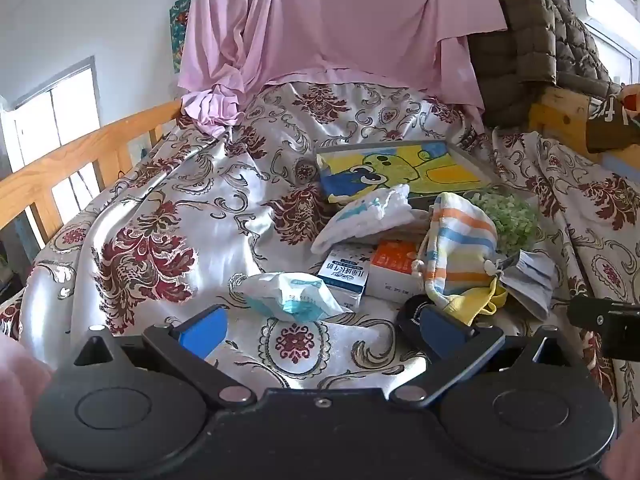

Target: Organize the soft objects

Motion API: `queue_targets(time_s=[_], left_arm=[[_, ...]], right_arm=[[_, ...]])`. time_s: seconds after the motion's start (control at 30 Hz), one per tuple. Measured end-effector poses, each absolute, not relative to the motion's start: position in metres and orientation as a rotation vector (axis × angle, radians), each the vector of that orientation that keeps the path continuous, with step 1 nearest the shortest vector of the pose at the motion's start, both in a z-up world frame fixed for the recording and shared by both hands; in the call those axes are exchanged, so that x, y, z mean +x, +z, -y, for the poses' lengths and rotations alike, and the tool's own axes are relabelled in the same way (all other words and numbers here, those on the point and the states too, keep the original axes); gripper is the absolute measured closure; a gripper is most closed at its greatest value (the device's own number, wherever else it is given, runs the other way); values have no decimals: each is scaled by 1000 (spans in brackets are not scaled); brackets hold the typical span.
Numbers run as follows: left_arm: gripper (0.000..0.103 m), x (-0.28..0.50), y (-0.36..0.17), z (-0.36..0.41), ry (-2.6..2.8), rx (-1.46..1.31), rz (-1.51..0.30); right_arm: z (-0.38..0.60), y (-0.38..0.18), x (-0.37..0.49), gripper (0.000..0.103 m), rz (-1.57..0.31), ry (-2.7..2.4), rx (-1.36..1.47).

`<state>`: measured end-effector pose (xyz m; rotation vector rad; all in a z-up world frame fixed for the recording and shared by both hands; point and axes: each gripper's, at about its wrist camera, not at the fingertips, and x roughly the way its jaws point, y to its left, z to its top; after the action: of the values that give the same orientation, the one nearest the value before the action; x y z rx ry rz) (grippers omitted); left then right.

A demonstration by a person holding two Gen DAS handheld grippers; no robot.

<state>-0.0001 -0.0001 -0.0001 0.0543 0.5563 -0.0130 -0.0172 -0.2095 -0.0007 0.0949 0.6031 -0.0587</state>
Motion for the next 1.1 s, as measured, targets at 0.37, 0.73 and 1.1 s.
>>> queue_targets(time_s=[0.37, 0.73, 1.1], left_arm=[[1, -2, 0, -2, -25, 61, -544], [1, -2, -1, -3, -25, 62, -546], [1, -3, -1, -2, -24, 65, -544]], right_arm=[[209, -3, -16, 0, -606, -59, 107], [210, -3, -16, 0, -607, -56, 108], [207, -4, -17, 0, -608, -57, 106]])
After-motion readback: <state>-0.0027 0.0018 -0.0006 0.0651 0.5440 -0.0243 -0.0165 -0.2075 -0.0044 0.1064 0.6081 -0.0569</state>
